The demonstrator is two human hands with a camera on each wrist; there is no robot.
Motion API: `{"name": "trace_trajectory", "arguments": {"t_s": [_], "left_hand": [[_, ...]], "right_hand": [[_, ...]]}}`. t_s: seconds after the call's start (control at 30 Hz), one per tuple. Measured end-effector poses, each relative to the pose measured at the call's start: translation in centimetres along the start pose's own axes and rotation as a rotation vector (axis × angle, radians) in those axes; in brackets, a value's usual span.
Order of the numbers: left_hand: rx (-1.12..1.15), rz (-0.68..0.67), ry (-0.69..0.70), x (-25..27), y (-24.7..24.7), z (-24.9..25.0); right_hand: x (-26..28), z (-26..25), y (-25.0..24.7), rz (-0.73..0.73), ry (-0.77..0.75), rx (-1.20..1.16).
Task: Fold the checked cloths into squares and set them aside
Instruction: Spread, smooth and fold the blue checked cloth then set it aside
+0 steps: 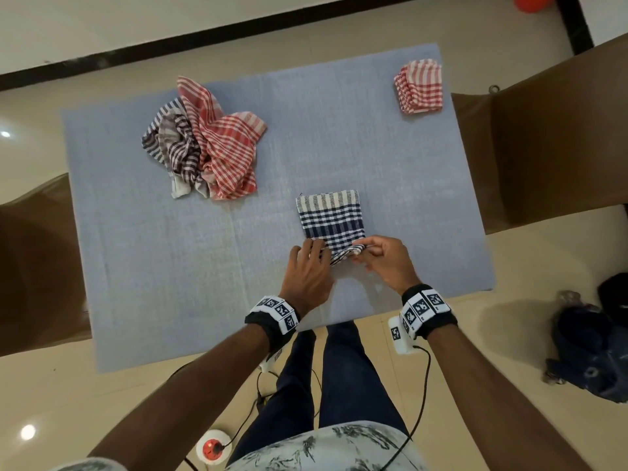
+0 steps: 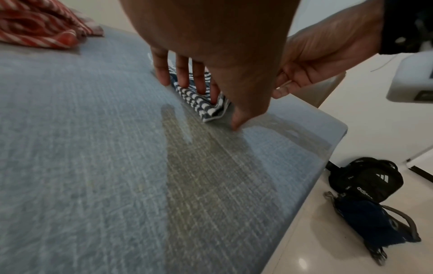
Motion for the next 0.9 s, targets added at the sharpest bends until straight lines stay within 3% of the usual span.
{"name": "trace_trajectory", "arguments": {"t_s": [0.1, 0.23, 0.33, 0.43, 0.53, 0.9], "left_hand": [[0.037, 0.049, -0.040, -0.6, -0.4, -0.2], [0.279, 0.150, -0.038, -1.0, -2.0, -1.4], [0.555, 0.112, -0.050, -1.5, -2.4, -3.0], [0.751, 0.122, -0.054, -2.8, -2.7, -4.8], [0.835, 0.103, -0.104, -4.2, -2.8, -6.4], [0.897, 0.000, -0.261, -6.8, -1.2, -8.4]], "right_hand": [[0.0, -0.3, -0.3, 0.001, -0.021, 0.046], [-0.2, -1.2, -1.9, 0.121, -0.165, 0.343], [-1.2, -1.2, -2.7, 0.116, -0.177, 0.257], [-2.3, -2.4, -2.3, 0.021, -0.241, 0.076], [-3.6, -3.5, -1.7, -0.021, -0.279, 0.024], [-9.1, -2.4, -1.4, 0.127, -0.132, 0.094]]}}
Point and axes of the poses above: each hand's wrist, its own x-axis away from the middle knuckle, its own y-axis out of the palm, z = x × y, the point moved 8 cm from there along -x, towards the middle knuckle, and after that the axes turned 11 degrees about -x, right-handed, at the moved point
